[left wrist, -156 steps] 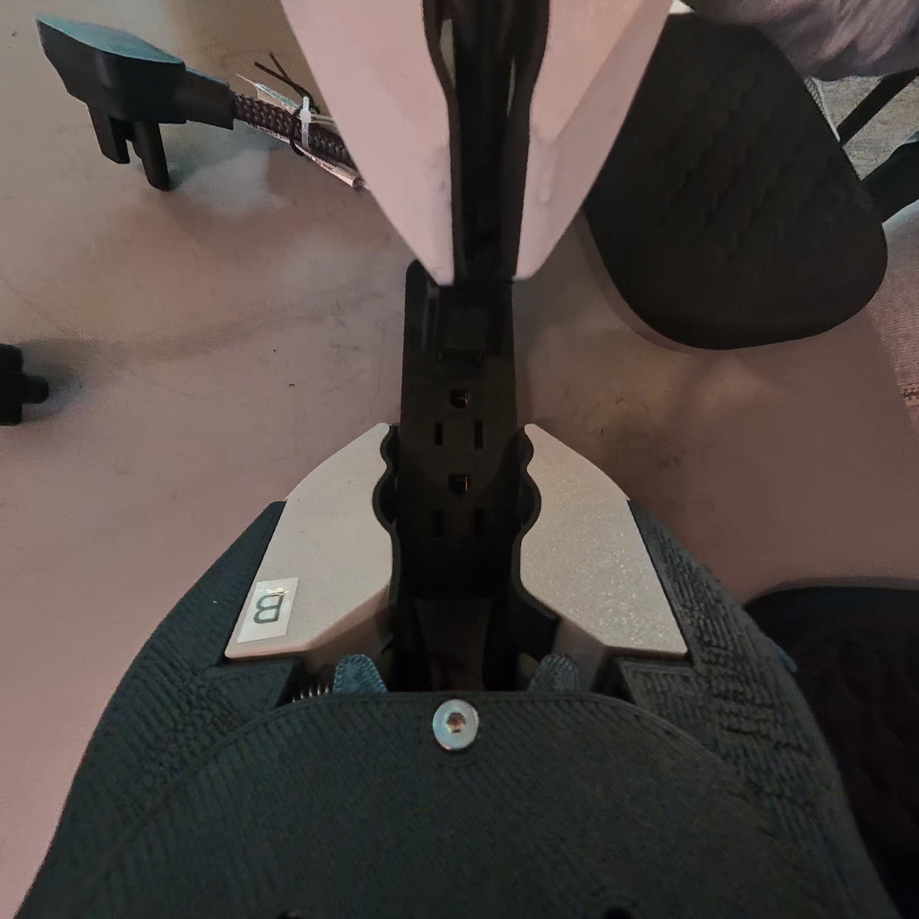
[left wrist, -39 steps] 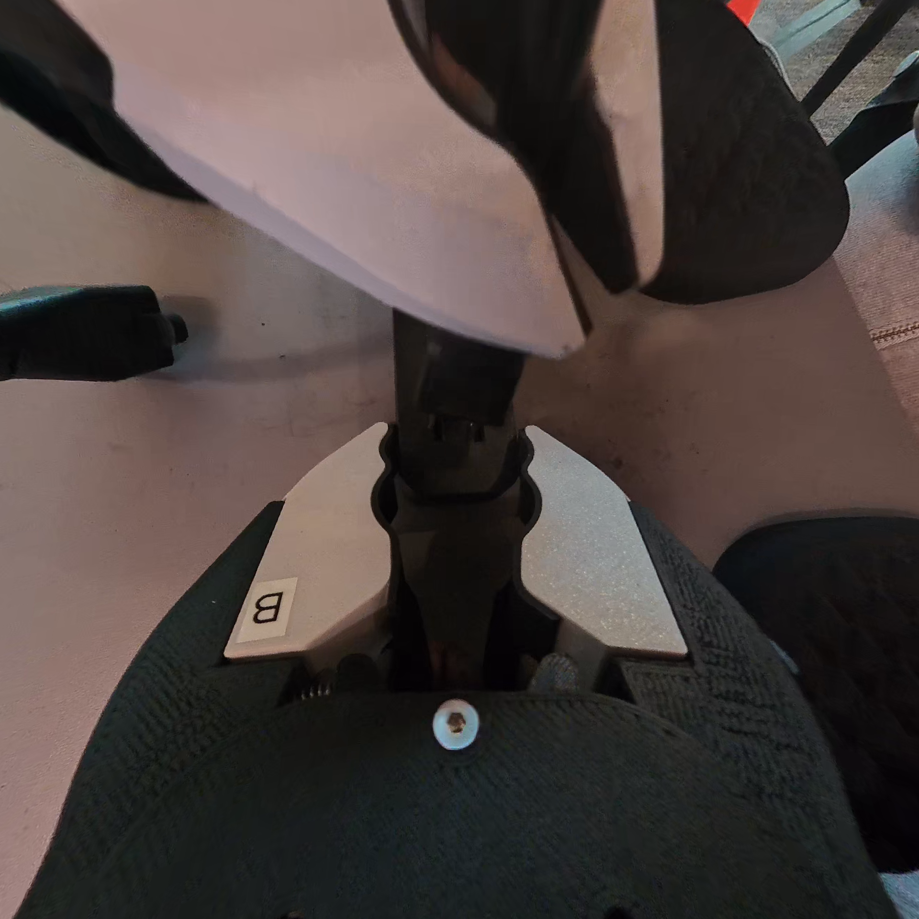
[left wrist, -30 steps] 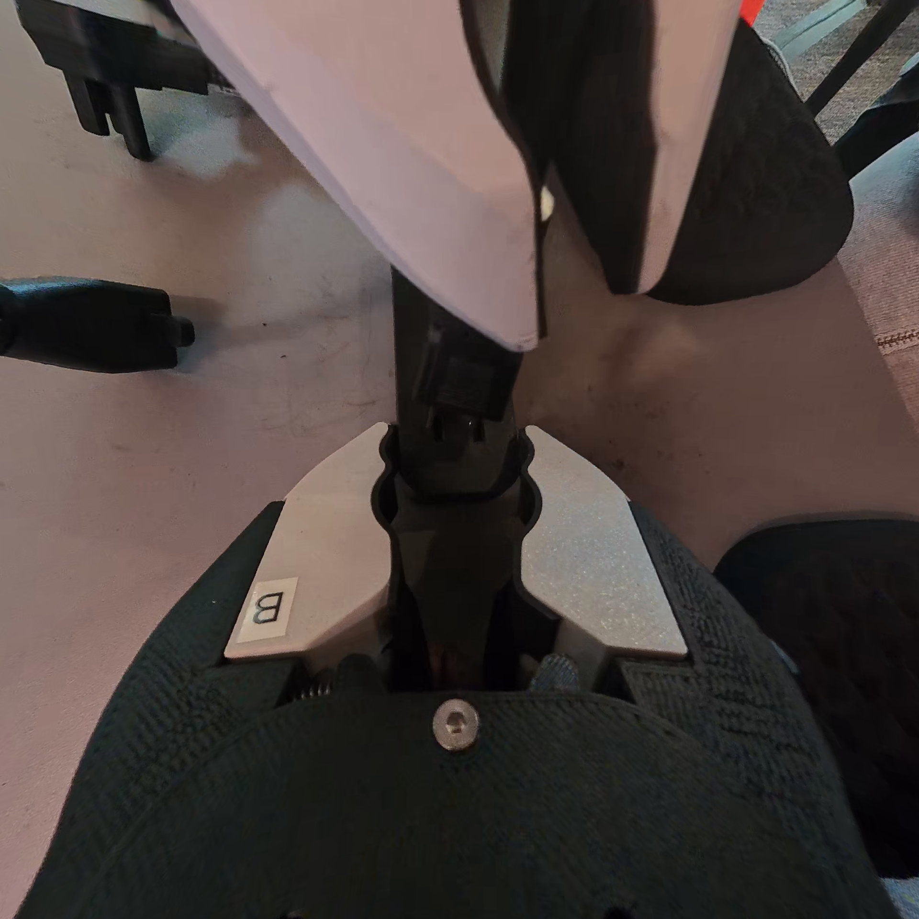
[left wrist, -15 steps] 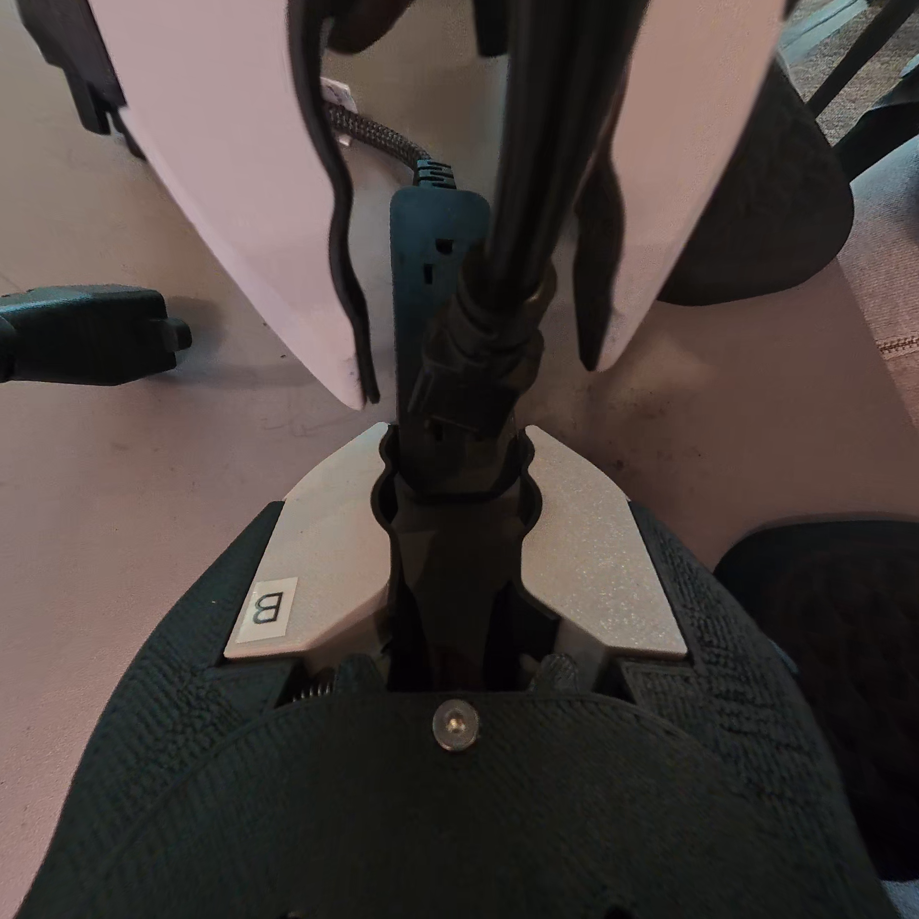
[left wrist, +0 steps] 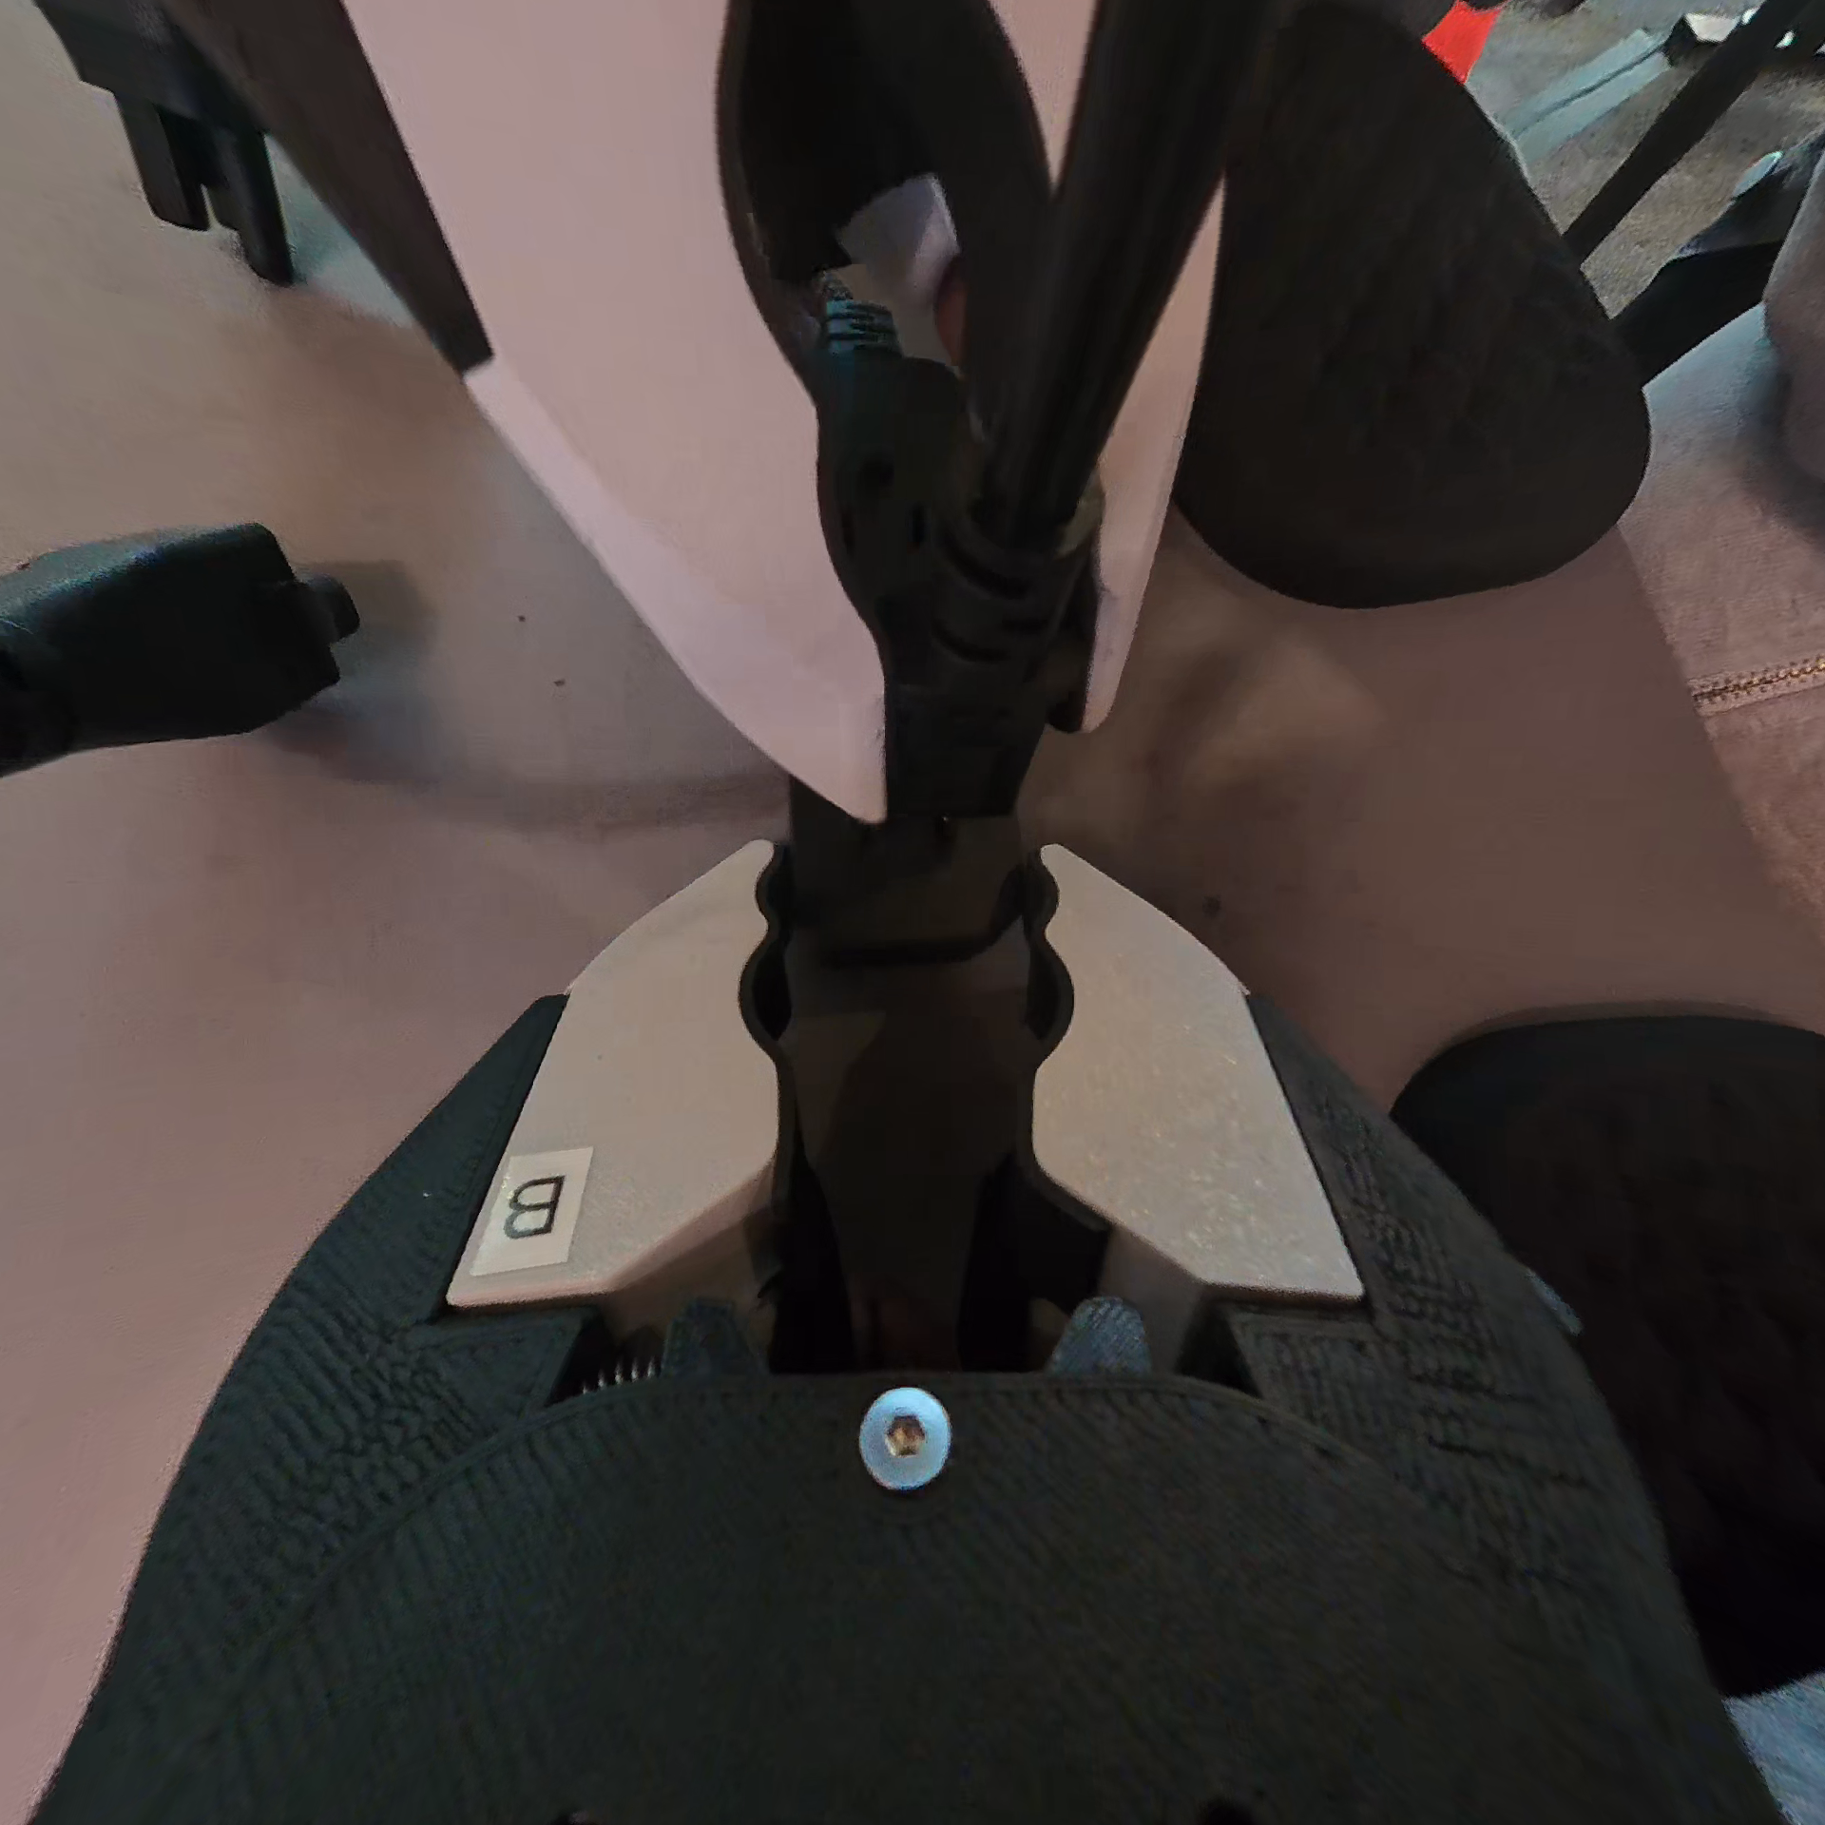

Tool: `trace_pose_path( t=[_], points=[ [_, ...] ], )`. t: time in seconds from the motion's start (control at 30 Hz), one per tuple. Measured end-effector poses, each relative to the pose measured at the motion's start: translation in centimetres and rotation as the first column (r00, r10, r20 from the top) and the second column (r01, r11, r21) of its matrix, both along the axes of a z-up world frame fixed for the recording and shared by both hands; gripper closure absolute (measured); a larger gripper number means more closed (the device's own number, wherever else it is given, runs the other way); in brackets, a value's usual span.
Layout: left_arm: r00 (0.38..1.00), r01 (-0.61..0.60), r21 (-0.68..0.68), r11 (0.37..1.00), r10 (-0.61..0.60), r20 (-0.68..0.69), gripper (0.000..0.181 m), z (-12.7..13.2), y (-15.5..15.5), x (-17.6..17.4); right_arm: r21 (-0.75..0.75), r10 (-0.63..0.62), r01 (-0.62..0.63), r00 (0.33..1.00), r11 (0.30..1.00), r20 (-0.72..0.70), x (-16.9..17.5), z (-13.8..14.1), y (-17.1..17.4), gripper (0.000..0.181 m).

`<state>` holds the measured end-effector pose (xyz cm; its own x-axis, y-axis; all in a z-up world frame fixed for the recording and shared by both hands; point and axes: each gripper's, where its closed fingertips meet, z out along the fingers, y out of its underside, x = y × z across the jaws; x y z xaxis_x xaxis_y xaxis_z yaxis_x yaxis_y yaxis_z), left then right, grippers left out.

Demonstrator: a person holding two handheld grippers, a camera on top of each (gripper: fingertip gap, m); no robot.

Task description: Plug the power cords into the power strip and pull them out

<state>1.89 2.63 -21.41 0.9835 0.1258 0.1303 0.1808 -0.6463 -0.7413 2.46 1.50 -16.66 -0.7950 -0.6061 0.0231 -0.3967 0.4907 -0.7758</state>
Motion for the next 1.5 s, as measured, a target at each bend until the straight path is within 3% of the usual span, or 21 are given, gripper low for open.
trace_pose_path(
  t=[0.23,0.33,0.37,0.4,0.47,0.6,0.73,0.77,0.87,0.97,1.1,1.33,1.5],
  points=[
    [1.000,-0.002,0.002,1.000,0.002,0.007,0.135,0.0,0.0,0.0,0.023,-0.055,0.053,0.991,0.998,0.119,-0.2,-0.2,-0.1,0.154],
    [1.000,-0.009,0.004,1.000,0.009,0.018,0.129,0.1,-0.3,0.0,-0.020,-0.076,0.078,0.992,0.997,0.103,0.0,-0.1,0.1,0.154],
    [0.999,-0.015,0.007,1.000,0.015,0.029,0.126,0.2,-0.4,0.0,-0.010,-0.100,0.101,0.991,0.995,0.084,-0.2,-0.5,0.6,0.141],
    [0.999,-0.015,0.009,1.000,0.015,0.039,0.124,0.2,-0.5,0.1,0.010,-0.151,0.150,0.986,0.989,0.075,-0.6,-0.8,0.9,0.113],
    [0.999,-0.013,0.005,1.000,0.013,0.042,0.120,0.3,-0.7,0.2,0.027,-0.223,0.222,0.968,0.975,0.111,-0.9,-0.3,1.9,0.096],
    [0.999,-0.033,0.075,0.997,0.033,-0.001,0.114,2.1,-0.5,-0.2,-0.058,-0.306,0.309,0.950,0.949,0.056,-1.7,-0.2,3.1,0.111],
    [0.994,-0.025,0.321,0.947,0.059,-0.095,0.116,6.8,1.0,-0.3,0.036,-0.294,0.294,0.956,0.955,-0.010,-1.1,-3.4,4.0,0.126],
    [0.994,0.000,0.350,0.937,0.038,-0.102,0.126,7.3,1.4,0.1,0.057,-0.279,0.280,0.960,0.958,-0.034,-1.1,-4.2,4.2,0.134],
    [0.988,0.003,0.297,0.955,0.042,-0.146,0.162,6.2,1.8,-0.2,0.074,-0.279,0.281,0.960,0.957,-0.032,-1.1,-4.6,4.1,0.134],
    [0.996,-0.033,0.327,0.944,0.058,-0.067,0.164,6.1,1.9,-0.4,0.078,-0.285,0.286,0.958,0.955,-0.031,-1.1,-4.7,4.1,0.134],
    [0.989,-0.045,0.290,0.956,0.084,-0.123,0.164,6.0,2.4,-0.6,0.079,-0.283,0.284,0.959,0.955,-0.027,-1.1,-4.7,4.2,0.134],
    [0.992,-0.087,0.320,0.943,0.112,-0.062,0.163,6.0,1.5,-0.5,0.081,-0.292,0.293,0.956,0.953,-0.023,-1.1,-4.7,4.0,0.134],
    [0.989,-0.105,0.284,0.953,0.130,-0.069,0.163,5.6,2.9,-0.8,0.086,-0.291,0.291,0.957,0.953,-0.017,-1.1,-4.7,4.1,0.134]
  ],
)
